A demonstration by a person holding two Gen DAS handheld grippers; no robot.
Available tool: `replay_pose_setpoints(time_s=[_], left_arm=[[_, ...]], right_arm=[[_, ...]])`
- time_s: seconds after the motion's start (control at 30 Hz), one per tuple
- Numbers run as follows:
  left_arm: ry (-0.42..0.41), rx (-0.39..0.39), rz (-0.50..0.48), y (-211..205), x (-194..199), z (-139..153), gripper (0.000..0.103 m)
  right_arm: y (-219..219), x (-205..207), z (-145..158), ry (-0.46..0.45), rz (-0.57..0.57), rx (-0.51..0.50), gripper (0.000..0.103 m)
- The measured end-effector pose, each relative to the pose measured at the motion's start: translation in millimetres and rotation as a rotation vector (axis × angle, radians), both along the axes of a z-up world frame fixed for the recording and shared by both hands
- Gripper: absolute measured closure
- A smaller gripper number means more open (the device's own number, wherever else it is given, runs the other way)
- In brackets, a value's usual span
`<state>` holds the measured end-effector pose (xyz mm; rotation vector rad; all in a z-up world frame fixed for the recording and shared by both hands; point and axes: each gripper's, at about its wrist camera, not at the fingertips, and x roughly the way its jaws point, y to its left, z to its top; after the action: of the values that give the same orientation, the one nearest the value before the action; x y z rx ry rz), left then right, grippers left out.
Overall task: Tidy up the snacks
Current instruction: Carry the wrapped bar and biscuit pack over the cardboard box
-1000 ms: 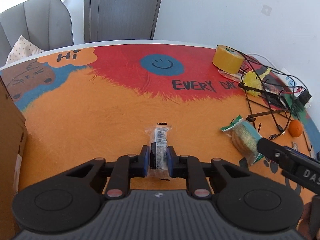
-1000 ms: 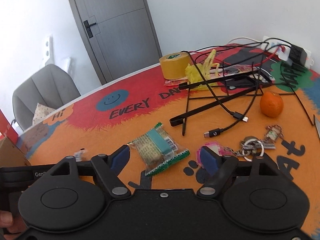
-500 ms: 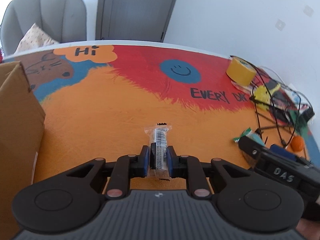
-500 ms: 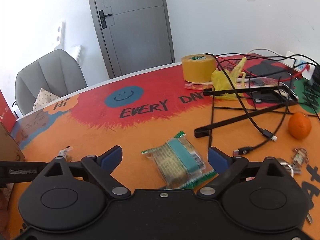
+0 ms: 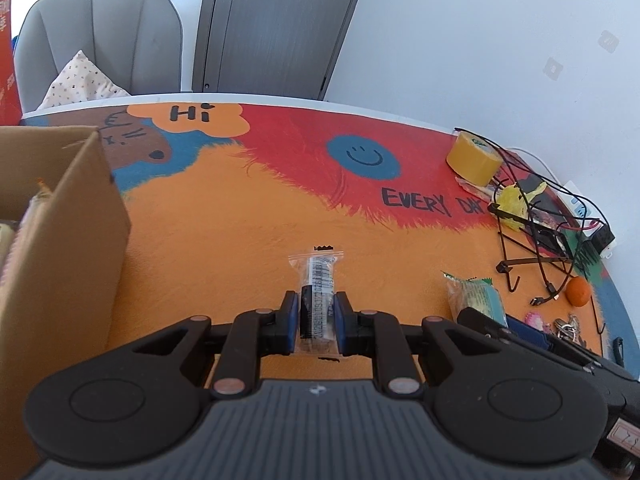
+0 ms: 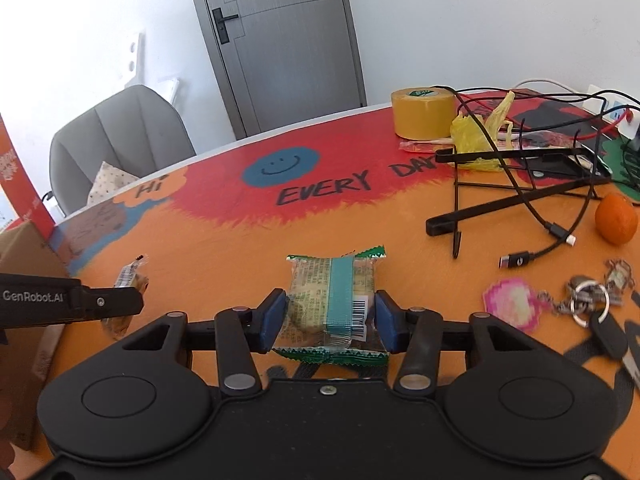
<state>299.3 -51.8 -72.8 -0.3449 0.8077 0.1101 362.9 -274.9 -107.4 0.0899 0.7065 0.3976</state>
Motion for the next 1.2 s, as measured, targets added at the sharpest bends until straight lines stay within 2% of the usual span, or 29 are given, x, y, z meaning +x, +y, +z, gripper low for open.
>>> replay_pose_setpoints(time_s=[0.37,0.73,0.97,1.2], left_arm=[[-0.047,-0.001,-0.007,7,-24,23,0.085],[-0.106,0.015,0.005,31,-55,54,0.085],[-0.137,0.022,0.044,57,-75,72,0.085],[-0.146,0.022,0.108,83,-94,77,0.085]], right_arm=[[4,-24,21,-0.028,-0.008,0.040,0.055],[25,-47,52,-0.089,0.042,0.104,0.055],[47,-59,67,-0.108,0.097,0.139,0.055],[73,-69,79,-0.132,0.158,0.156,0.055]])
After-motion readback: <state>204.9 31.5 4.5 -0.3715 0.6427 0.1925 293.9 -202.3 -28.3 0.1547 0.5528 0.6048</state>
